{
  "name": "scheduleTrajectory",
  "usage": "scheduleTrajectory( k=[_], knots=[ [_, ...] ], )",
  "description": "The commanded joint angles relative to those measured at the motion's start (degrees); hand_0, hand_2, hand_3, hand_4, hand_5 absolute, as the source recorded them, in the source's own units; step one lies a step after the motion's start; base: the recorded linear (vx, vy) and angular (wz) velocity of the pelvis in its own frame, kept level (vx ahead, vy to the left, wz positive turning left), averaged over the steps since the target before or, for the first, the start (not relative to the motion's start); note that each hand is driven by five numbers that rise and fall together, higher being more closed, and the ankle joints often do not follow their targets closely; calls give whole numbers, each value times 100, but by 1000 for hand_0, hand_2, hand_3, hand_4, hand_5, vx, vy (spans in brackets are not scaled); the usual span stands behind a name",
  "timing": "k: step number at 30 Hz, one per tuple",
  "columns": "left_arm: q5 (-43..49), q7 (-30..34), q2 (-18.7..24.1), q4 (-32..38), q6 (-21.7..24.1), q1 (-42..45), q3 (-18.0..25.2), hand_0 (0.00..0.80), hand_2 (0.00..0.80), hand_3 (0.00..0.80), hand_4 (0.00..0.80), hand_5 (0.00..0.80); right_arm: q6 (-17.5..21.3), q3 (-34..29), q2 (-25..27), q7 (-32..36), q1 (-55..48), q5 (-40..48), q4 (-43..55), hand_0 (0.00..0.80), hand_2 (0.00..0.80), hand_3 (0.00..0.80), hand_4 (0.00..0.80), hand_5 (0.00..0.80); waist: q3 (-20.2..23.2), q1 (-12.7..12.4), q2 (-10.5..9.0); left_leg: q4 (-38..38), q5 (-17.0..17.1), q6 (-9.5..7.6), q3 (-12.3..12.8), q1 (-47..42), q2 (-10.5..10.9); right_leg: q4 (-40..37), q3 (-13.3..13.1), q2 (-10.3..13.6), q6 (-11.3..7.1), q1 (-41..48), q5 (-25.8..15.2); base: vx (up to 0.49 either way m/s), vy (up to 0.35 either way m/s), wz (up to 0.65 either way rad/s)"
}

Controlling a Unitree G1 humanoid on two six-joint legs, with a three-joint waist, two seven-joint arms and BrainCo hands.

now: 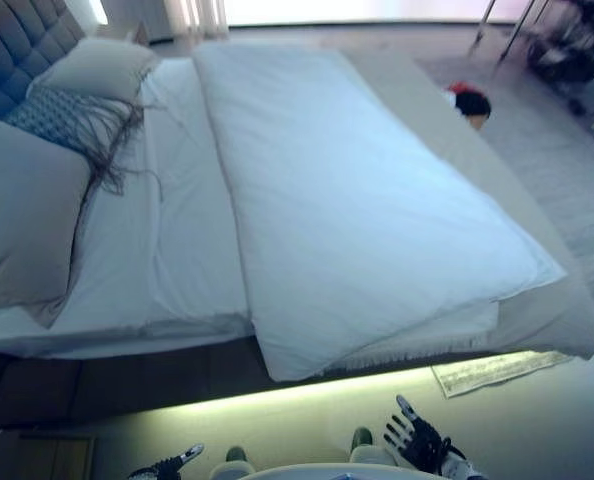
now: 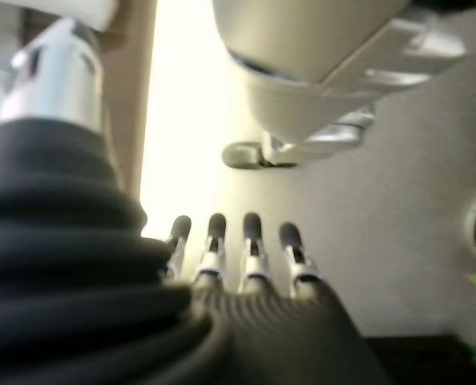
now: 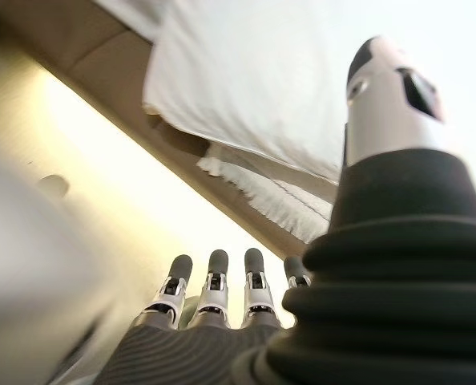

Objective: Make the bed neatly

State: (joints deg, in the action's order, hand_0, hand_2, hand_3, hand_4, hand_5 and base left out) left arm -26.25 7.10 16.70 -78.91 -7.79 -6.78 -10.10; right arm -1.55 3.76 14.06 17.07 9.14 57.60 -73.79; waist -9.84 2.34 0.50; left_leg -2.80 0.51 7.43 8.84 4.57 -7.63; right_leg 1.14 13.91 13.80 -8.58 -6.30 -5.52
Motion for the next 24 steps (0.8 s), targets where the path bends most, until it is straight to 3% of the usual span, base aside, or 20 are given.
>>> scheduleTrajectory(
  k=[1, 7, 14, 17, 18, 24],
  knots=[
    [-400, -18, -10, 25, 18, -564, -177, 0, 0, 0, 0, 0, 301, -176, 202, -161, 936, 660, 281, 0, 0, 0, 0, 0, -735, -105, -42, -1146, -331, -159, -112, 970, -321, 943, -452, 303, -106, -1033, 181, -244, -163, 46],
    [-529, -40, 66, -7, 33, -866, -252, 0, 0, 0, 0, 0, 253, -282, 592, -355, 1631, 1474, 314, 0, 0, 0, 0, 0, -1118, -92, 115, -1734, -334, -47, -524, 1980, -414, 1846, -720, 332, 13, -2125, 495, -122, -102, 20],
    [-742, 22, 82, 191, 58, -941, -328, 0, 0, 0, 0, 0, 259, -377, 1142, -647, 1919, 1576, 198, 0, 0, 0, 0, 0, -1413, -61, 356, -2724, -699, -78, -684, 2881, -345, 3089, -913, 296, 249, -3110, 1025, -66, -26, 6],
    [-811, 6, 116, 267, 97, -940, -360, 0, 0, 0, 0, 0, 244, -416, 1428, -586, 2106, 1648, 148, 0, 0, 0, 0, 0, -1490, -72, 427, -3190, -883, -151, -743, 3299, -330, 3574, -981, 295, 359, -3496, 1215, -20, -44, -2],
    [-862, 2, 127, 285, 103, -950, -386, 0, 0, 0, 0, 0, 236, -417, 1519, -583, 2174, 1688, 147, 0, 0, 0, 0, 0, -1510, -76, 451, -3417, -1105, -147, -776, 3384, -325, 3808, -1023, 278, 344, -3570, 1423, 38, -55, -1],
    [-1039, 105, 149, 478, 246, -905, -540, 0, 0, 0, 0, 0, 162, -480, 2154, -658, 2733, 1644, 236, 0, 0, 0, 0, 0, -1576, -151, 536, -4304, -1395, -340, -892, 4181, -274, 4630, -1105, 305, 526, -4267, 1689, -15, -43, 1]
  ],
)
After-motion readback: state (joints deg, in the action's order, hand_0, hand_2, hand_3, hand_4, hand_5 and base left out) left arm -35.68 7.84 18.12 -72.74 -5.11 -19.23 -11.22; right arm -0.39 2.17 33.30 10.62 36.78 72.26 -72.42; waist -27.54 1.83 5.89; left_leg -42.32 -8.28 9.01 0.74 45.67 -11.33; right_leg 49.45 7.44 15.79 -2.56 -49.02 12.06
